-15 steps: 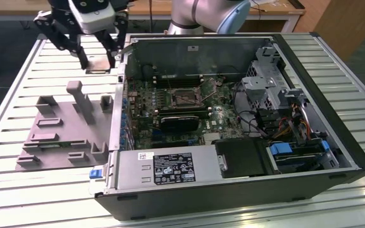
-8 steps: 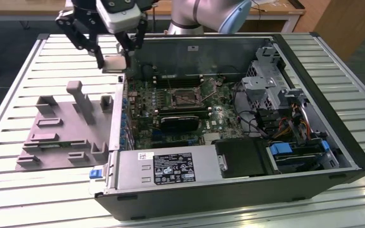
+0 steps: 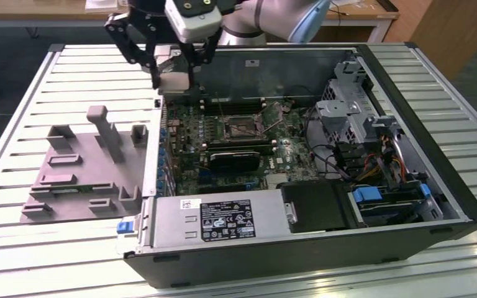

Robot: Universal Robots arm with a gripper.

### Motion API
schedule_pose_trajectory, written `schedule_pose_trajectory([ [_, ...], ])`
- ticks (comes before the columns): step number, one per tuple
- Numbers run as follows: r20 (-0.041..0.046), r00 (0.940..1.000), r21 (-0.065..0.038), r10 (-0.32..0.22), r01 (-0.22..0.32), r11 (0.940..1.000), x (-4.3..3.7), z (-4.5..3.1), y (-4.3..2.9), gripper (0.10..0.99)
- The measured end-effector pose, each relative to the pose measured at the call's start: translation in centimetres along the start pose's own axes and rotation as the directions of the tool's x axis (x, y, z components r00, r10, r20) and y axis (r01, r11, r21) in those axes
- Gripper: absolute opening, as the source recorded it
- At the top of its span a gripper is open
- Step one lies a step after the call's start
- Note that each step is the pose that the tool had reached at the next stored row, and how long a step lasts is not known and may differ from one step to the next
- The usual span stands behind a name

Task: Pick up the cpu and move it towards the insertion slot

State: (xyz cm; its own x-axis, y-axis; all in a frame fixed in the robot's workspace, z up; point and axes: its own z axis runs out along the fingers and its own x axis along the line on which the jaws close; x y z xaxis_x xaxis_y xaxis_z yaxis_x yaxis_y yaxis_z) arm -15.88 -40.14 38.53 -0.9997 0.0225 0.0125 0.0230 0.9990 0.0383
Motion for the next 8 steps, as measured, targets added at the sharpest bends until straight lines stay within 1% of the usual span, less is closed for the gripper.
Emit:
schedule_pose_trajectory([
  [8, -0.0096, 1.0000, 0.000, 0.000, 0.000, 1.0000, -3.63, -0.04, 0.08, 0.537],
])
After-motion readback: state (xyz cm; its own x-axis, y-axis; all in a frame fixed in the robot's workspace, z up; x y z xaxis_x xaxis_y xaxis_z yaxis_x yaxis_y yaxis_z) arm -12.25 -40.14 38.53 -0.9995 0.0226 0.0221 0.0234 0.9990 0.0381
